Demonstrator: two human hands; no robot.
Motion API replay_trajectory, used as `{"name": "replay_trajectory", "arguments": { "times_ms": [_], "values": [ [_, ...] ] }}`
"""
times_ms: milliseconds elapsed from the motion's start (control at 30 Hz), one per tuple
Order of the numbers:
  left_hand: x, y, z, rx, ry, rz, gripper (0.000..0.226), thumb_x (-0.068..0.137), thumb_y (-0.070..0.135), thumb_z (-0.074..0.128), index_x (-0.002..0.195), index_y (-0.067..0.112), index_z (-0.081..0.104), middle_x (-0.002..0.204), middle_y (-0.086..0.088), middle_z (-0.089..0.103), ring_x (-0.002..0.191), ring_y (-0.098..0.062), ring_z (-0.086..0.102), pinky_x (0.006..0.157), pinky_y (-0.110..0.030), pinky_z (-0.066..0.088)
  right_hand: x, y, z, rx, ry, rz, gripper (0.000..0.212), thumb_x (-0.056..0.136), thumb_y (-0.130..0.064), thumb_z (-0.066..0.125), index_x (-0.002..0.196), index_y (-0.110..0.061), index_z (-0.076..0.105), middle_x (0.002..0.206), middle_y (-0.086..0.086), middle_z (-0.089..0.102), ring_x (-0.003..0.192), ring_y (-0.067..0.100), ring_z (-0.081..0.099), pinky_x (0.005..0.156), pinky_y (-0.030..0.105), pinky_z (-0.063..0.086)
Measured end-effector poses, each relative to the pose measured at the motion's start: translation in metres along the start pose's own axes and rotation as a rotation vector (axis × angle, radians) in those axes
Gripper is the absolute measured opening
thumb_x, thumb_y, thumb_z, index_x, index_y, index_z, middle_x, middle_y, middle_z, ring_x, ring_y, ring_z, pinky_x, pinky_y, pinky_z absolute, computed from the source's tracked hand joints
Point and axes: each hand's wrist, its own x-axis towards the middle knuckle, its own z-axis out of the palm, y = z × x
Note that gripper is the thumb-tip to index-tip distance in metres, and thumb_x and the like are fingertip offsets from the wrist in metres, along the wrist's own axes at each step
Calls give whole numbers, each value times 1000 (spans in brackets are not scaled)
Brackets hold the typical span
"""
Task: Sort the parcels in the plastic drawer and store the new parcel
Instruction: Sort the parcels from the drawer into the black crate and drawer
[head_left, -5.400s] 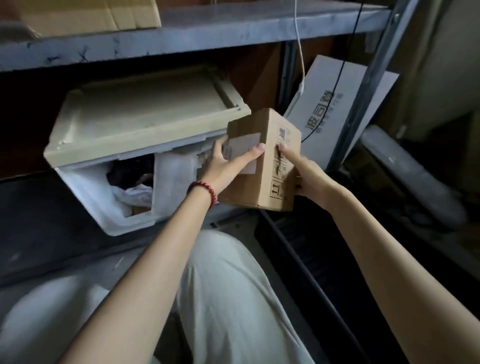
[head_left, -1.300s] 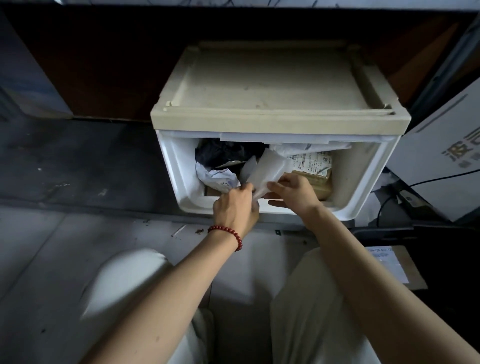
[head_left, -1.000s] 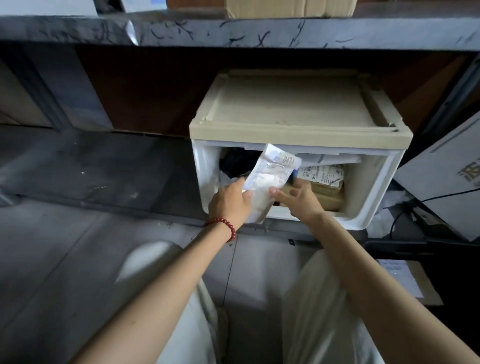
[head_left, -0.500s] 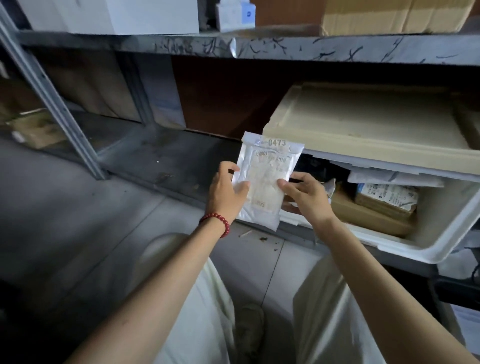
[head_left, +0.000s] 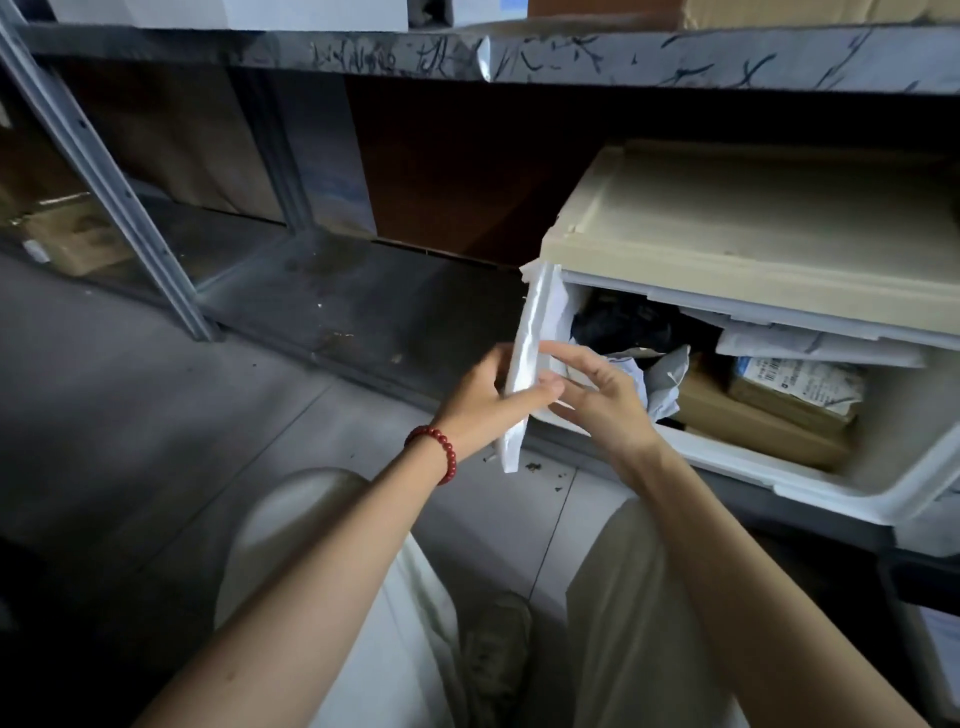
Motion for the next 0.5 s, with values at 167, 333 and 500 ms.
{"name": "replay_trajectory", "arguments": {
  "times_ms": [167, 333, 500],
  "values": [
    [11, 4, 15, -182, -7, -85, 35, 92, 41, 58, 122, 22, 56, 114, 5, 63, 107, -12, 56, 73, -17, 42, -1, 1, -17, 53, 117, 93, 47, 88, -20, 70, 124, -35, 44, 122, -8, 62, 117, 15, 59, 94, 37, 50],
    [19, -1, 18, -213, 28, -45, 22, 91, 25, 63, 112, 26, 55, 106, 9, 63, 94, -4, 58, 73, -19, 48, -4, 0, -33, 77, 189, 140, 53, 90, -16, 66, 134, -28, 39, 120, 1, 65, 109, 20, 65, 82, 34, 55],
    [24, -1, 15, -340, 92, -31, 34, 88, 20, 68, 119, 22, 54, 113, 4, 65, 104, -12, 62, 90, -31, 51, -2, -1, -41, 12, 228, 179, 48, 94, -23, 61, 137, -25, 39, 117, -7, 63, 102, 10, 63, 88, 33, 49]
  ]
}}
